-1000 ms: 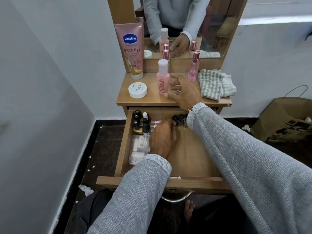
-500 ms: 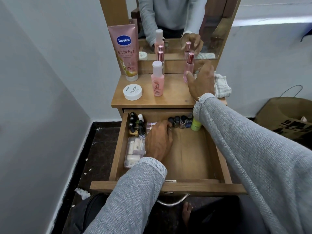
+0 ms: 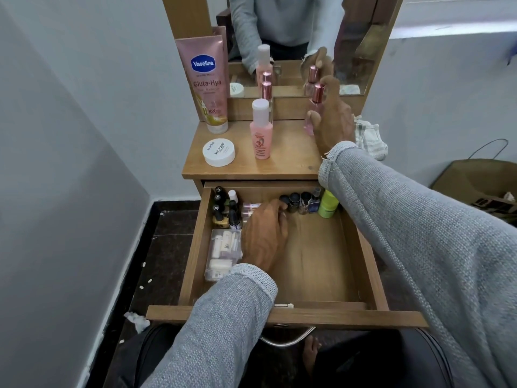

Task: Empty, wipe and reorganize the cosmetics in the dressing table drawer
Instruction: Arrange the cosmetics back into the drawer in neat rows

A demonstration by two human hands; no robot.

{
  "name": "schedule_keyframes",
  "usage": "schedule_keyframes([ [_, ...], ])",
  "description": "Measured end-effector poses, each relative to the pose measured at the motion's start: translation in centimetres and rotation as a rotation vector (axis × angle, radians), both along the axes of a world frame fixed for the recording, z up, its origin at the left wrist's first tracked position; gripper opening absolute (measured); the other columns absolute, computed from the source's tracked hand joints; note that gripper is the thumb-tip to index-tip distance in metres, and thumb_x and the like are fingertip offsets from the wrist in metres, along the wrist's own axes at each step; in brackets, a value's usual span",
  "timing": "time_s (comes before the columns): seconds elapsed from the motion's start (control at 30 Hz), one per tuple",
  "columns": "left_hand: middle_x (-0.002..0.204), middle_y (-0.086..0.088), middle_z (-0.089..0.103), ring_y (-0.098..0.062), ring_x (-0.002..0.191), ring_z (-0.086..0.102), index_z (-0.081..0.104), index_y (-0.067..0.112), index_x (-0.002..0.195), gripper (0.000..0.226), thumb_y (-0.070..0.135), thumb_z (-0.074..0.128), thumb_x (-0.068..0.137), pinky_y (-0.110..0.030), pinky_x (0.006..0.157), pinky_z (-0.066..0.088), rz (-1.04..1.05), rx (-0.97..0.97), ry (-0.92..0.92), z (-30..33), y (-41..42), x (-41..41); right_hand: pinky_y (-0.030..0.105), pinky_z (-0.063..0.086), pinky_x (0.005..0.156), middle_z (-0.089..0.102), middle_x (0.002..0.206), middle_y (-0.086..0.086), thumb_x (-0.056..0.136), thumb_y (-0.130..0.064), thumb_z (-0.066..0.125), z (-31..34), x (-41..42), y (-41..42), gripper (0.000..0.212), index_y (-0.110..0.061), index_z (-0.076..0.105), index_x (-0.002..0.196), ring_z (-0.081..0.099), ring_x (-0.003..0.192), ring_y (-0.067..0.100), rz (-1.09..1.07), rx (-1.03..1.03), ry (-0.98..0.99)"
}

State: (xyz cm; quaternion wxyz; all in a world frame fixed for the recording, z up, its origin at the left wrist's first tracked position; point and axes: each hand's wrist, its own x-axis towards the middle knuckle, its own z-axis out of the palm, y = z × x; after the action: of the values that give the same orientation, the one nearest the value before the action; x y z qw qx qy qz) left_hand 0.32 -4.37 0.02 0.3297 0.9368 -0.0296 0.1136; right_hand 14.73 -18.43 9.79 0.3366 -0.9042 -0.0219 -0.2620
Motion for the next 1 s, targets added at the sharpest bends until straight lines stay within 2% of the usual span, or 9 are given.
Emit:
schedule_keyframes([
  [0.1, 0.105, -0.004, 0.069, -0.021, 0.089, 0.067, 0.063, 0.017, 0.112, 0.02, 0.015, 0.056, 0.093, -0.04, 0.076, 0.056, 0.003, -0.008, -0.014, -0.1, 0.0, 0.1, 0.039, 0.053, 0.077, 0.065, 0.093, 0.003, 0.087, -0.006, 0.058, 0.1, -0.2, -0.4, 0.047, -0.022, 0.039, 0.127, 0.061, 0.082, 0.024, 0.035, 0.048, 0.024],
  [0.27, 0.104, -0.006, 0.07, -0.021, 0.088, 0.067, 0.062, 0.015, 0.113, 0.022, 0.013, 0.056, 0.093, -0.039, 0.077, 0.056, -0.009, -0.016, -0.036, 0.1, 0.0, 0.0, 0.044, 0.055, 0.085, 0.064, 0.089, -0.011, 0.082, -0.017, 0.065, 0.9, -1.8, -1.5, 0.048, -0.029, 0.044, 0.124, 0.065, 0.086, 0.013, 0.149, 0.255, 0.076],
  [0.37, 0.104, -0.005, 0.07, -0.02, 0.084, 0.067, 0.063, 0.015, 0.112, 0.021, 0.012, 0.056, 0.093, -0.038, 0.075, 0.057, -0.001, -0.036, -0.063, 0.2, 0.2, -0.1, 0.039, 0.06, 0.072, 0.063, 0.098, -0.003, 0.084, -0.014, 0.066, 1.2, -4.1, -1.9, 0.049, -0.023, 0.044, 0.128, 0.065, 0.083, 0.012, 0.254, 0.396, 0.087],
  [0.43, 0.103, -0.004, 0.07, -0.018, 0.084, 0.066, 0.064, 0.015, 0.111, 0.02, 0.012, 0.055, 0.093, -0.036, 0.077, 0.056, 0.014, -0.06, -0.075, 0.4, 0.3, -0.1, 0.032, 0.06, 0.069, 0.061, 0.09, 0.005, 0.088, -0.008, 0.064, 1.2, -6.1, -2.1, 0.047, -0.017, 0.044, 0.129, 0.065, 0.076, 0.01, 0.333, 0.496, 0.135],
  [0.5, 0.103, -0.003, 0.071, -0.015, 0.088, 0.065, 0.065, 0.015, 0.108, 0.019, 0.012, 0.055, 0.093, -0.032, 0.08, 0.054, 0.052, -0.117, -0.079, 0.8, 0.5, -0.2, 0.031, 0.06, 0.069, 0.061, 0.084, 0.008, 0.09, -0.006, 0.064, 1.1, -8.4, -2.1, 0.045, -0.017, 0.045, 0.129, 0.066, 0.075, 0.01, 0.408, 0.56, 0.209],
  [0.6, 0.102, 0.0, 0.071, -0.015, 0.092, 0.065, 0.068, 0.016, 0.103, 0.019, 0.011, 0.054, 0.092, -0.035, 0.084, 0.053, 0.115, -0.21, -0.06, 1.0, 0.8, -0.1, 0.036, 0.06, 0.072, 0.068, 0.087, 0.005, 0.09, -0.006, 0.064, -0.2, -11.1, -2.1, 0.046, -0.018, 0.045, 0.13, 0.071, 0.079, 0.016, 0.496, 0.529, 0.359],
  [0.73, 0.104, 0.0, 0.07, -0.013, 0.096, 0.064, 0.069, 0.015, 0.103, 0.017, 0.009, 0.056, 0.093, -0.037, 0.088, 0.053, 0.209, -0.316, -0.033, 1.1, 1.3, -0.2, 0.048, 0.059, 0.073, 0.067, 0.082, 0.0, 0.09, -0.008, 0.065, -3.2, -13.4, -1.5, 0.049, -0.021, 0.045, 0.132, 0.069, 0.081, 0.019, 0.504, 0.461, 0.509],
  [0.9, 0.105, 0.002, 0.068, -0.012, 0.097, 0.063, 0.069, 0.014, 0.103, 0.017, 0.007, 0.057, 0.094, -0.034, 0.086, 0.056, 0.26, -0.364, 0.067, 1.0, 1.6, -0.2, 0.053, 0.057, 0.076, 0.063, 0.091, 0.011, 0.09, -0.007, 0.064, -6.7, -14.4, -0.1, 0.047, -0.022, 0.047, 0.131, 0.065, 0.087, 0.027, 0.47, 0.444, 0.661],
  [1.0, 0.106, -0.001, 0.07, -0.014, 0.099, 0.063, 0.071, 0.013, 0.1, 0.015, 0.008, 0.06, 0.093, -0.031, 0.088, 0.053, 0.237, -0.3, 0.124, 0.5, 1.5, -0.3, 0.058, 0.055, 0.079, 0.061, 0.094, 0.018, 0.09, -0.004, 0.063, -8.0, -14.3, 0.5, 0.046, -0.022, 0.047, 0.129, 0.064, 0.089, 0.029, 0.429, 0.518, 0.734],
])
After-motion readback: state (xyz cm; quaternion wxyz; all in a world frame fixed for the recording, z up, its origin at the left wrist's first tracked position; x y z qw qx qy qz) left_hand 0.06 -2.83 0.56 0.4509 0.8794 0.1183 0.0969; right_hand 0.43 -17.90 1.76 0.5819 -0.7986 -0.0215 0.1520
